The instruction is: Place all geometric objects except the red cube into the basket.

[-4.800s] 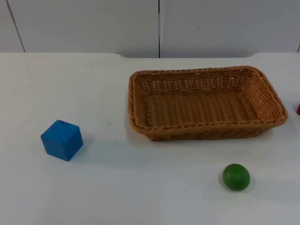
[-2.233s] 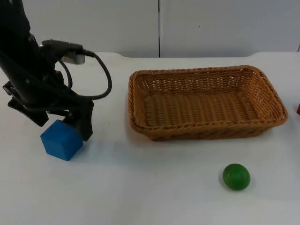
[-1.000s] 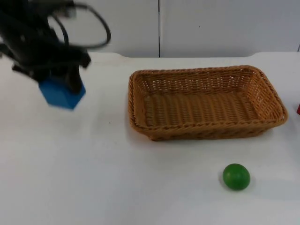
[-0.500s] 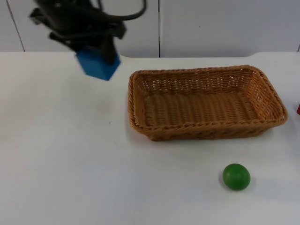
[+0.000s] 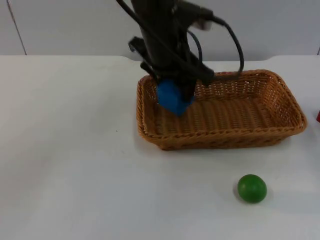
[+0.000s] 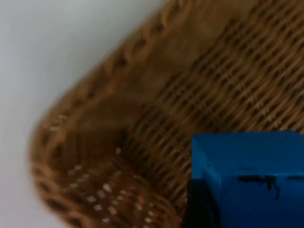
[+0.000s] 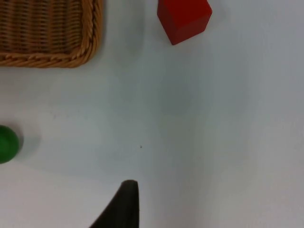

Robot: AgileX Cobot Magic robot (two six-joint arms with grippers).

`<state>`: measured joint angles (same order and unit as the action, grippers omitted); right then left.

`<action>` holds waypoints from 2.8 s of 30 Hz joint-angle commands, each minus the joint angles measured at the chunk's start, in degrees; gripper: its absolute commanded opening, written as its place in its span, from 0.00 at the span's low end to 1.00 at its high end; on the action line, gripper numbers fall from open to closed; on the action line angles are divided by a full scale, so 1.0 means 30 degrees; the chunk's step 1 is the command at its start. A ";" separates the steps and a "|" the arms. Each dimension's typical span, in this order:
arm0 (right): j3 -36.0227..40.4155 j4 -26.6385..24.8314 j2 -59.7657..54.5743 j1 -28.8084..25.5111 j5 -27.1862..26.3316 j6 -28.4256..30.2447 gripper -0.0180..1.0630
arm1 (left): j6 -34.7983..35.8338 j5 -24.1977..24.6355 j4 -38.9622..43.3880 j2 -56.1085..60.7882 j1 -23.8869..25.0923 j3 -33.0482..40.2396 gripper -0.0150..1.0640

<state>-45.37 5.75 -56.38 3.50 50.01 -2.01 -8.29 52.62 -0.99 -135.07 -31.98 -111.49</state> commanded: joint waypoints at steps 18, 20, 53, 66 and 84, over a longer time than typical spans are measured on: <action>-0.0050 0.0047 0.0028 -0.0128 0.0030 0.0019 0.99 | -0.0010 0.1118 -0.1582 0.0134 -0.0480 -0.0587 0.99; -0.0050 0.0047 0.0028 -0.0128 -0.0006 0.0019 0.99 | -0.0010 0.1792 -0.1815 0.0902 -0.0480 -0.0729 0.99; -0.0050 -0.0156 0.0028 -0.0128 0.0146 0.0019 0.99 | 0.0065 -0.0869 -0.3446 1.7150 1.0606 1.8176 0.99; -0.0050 -0.0876 0.0028 -0.0128 0.0359 0.0670 0.99 | 0.0065 -0.2846 -0.3758 2.2188 1.0910 2.3750 0.99; -0.0050 -0.3473 -0.0423 0.0987 0.0089 0.2582 0.99 | -0.0018 -0.2921 -0.3758 2.2365 1.0910 2.3750 0.99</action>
<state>-45.37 -3.82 -57.47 6.05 50.90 4.75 -8.40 44.30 -11.75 -68.34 0.63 -40.49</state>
